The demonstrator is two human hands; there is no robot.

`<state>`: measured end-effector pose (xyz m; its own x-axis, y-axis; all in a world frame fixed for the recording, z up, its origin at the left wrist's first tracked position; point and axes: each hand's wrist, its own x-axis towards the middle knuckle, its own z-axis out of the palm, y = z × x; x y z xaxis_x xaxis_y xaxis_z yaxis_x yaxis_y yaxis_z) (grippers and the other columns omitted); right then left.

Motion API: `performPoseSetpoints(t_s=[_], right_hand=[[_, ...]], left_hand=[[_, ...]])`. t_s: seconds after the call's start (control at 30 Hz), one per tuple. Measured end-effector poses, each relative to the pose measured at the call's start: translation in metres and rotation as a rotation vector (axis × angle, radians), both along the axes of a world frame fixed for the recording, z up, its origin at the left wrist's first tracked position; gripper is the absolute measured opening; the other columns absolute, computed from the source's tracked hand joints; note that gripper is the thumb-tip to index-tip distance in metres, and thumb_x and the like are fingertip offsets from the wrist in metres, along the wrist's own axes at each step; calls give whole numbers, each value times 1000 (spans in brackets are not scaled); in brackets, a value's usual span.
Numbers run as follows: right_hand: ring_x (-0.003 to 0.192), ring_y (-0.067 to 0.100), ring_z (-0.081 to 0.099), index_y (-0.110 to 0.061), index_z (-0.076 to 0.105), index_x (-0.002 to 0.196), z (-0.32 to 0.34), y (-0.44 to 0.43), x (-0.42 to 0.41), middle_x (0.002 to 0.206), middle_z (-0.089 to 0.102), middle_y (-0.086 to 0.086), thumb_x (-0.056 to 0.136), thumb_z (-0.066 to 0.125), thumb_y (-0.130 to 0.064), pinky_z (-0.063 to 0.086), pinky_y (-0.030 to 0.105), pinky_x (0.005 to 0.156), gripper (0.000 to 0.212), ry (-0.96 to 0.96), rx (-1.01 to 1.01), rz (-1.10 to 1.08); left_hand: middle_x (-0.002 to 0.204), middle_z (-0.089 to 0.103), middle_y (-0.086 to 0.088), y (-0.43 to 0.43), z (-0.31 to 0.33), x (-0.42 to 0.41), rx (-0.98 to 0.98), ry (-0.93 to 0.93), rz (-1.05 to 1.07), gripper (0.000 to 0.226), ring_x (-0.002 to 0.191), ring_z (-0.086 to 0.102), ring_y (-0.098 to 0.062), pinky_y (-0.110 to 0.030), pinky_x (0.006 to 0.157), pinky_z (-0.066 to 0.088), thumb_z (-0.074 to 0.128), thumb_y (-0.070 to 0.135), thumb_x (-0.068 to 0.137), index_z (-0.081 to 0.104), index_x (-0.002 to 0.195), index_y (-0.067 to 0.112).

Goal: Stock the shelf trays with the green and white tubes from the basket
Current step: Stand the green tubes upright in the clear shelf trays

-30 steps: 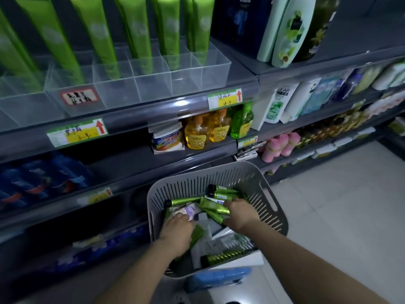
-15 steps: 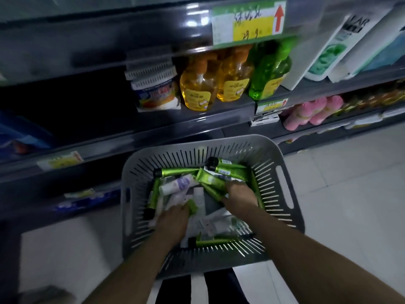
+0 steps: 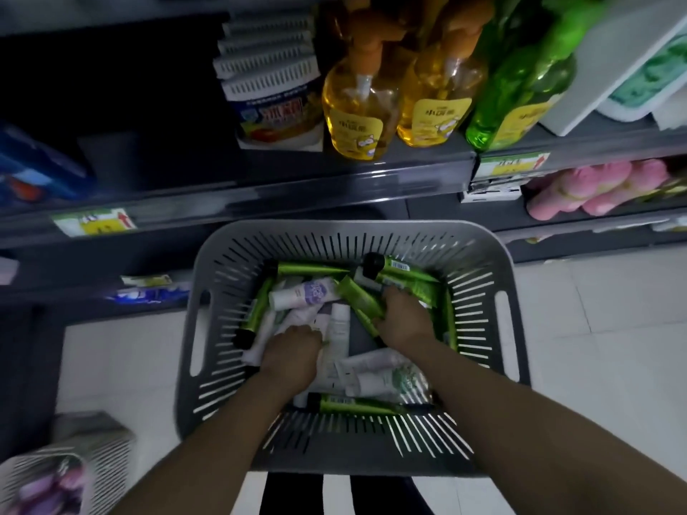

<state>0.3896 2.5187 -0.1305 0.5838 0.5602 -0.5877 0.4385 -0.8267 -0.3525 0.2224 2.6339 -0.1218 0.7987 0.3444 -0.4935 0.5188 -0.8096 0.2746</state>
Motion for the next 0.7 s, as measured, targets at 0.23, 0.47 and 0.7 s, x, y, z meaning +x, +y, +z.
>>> performPoseSetpoints(t_s=[0.23,0.47,0.7], right_hand=[[111,23,58,-23,50,130,29,12,-16,122,62,0,85,66,-13,45,25,83,49,366,303,-215],[72,17,48,-21,48,72,99,46,-38,73,53,1,82,72,-13,39,28,67,27,493,603,-413],[74,16,51,-14,60,90,204,80,-75,82,57,6,90,64,-16,42,30,72,5,453,843,-276]], left_hand=[[103,60,-4,17,60,3,-337,-164,430,29,87,57,-19,-23,63,45,52,10,91,49,119,18],[80,55,10,46,142,-4,-430,-465,600,16,73,52,-6,-7,55,35,60,7,88,53,88,21],[83,64,-5,82,223,-48,-487,-664,642,2,76,59,-19,-35,73,48,63,14,89,62,89,16]])
